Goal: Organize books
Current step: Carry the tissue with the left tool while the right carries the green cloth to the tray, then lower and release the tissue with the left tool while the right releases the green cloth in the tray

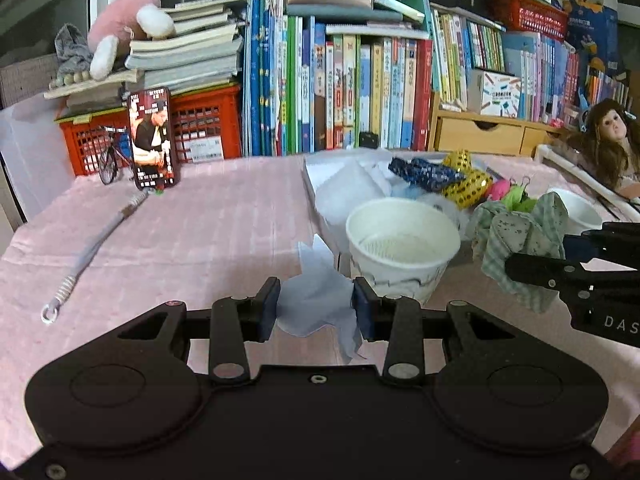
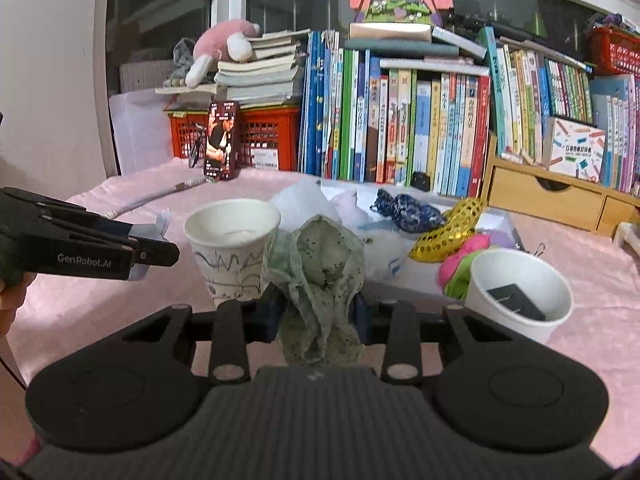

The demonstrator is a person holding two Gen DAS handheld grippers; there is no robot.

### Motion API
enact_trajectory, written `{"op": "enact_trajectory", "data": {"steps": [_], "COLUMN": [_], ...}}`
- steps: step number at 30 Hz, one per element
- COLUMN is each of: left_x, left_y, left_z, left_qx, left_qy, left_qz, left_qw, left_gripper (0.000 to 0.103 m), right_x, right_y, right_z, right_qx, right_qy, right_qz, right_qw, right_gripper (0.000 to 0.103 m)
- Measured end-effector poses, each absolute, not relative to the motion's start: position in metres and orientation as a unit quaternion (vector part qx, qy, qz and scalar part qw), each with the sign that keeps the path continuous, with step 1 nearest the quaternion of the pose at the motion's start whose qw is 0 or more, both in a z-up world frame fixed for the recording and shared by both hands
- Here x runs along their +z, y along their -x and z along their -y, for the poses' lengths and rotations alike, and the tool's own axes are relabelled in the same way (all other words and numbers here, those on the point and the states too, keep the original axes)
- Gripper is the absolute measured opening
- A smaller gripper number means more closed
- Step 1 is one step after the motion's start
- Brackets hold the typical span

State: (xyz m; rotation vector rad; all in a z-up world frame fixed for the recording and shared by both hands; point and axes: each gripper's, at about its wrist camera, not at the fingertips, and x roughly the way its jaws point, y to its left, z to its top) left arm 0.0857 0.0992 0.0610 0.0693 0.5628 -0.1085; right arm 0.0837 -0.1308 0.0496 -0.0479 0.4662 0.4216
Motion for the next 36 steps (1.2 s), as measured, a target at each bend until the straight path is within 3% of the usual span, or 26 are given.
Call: {"op": "enact_trajectory", "data": {"steps": [23,36], "left_x": [0.136,0.151], "left_y": [-0.11,-0.182], "left_z": [-0.047,-0.032], "left_qx": [-0.099,-0.104], "left_qy": [-0.024,0.006], "left_qz": [-0.235,-0.281], "left_qw": [0.967,0.954], "left_gripper": [0.037,0.037], "right_x": [0.112,0.136], "right_y": [-0.088,-0.138], "right_z": [0.172,0.212], "right_qx": [0.191,0.138], "right_qy": [-0.014,-0.022], "right_qz": [-0.174,-0.195], "right_qw": [0.966,0.971], "right_gripper": [0.04,0.04]}}
